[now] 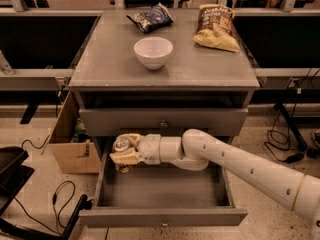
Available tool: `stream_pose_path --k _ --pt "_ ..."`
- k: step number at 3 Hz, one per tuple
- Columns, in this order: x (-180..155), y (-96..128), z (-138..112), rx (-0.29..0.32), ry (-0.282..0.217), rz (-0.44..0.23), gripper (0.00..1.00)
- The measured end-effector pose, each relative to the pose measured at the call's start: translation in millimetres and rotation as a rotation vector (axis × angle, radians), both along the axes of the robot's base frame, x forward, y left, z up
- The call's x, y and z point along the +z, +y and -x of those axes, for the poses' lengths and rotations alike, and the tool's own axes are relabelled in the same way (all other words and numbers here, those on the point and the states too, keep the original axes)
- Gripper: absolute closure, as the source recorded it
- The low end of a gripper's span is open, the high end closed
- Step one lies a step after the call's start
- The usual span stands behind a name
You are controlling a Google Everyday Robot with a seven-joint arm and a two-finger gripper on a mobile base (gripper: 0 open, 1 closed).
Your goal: Place orange can into middle drawer
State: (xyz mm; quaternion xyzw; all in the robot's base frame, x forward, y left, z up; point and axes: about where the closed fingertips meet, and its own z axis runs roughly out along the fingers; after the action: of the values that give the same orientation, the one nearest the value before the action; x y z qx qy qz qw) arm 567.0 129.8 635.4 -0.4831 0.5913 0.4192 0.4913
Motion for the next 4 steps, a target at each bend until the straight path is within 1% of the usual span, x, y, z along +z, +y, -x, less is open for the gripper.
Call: stream_pose_path --k 1,2,3,4 --pt "-60.5 -0.2 4.8 0.066 0.024 0.030 1.00" --pt "-109.9 2.2 2.5 0.123 0.036 0.042 1.00" --pt "-145.7 3.7 2.5 0.144 0.051 0.041 1.00" --pt "-172.9 -1.4 4.2 0.117 0.055 0.015 1.00"
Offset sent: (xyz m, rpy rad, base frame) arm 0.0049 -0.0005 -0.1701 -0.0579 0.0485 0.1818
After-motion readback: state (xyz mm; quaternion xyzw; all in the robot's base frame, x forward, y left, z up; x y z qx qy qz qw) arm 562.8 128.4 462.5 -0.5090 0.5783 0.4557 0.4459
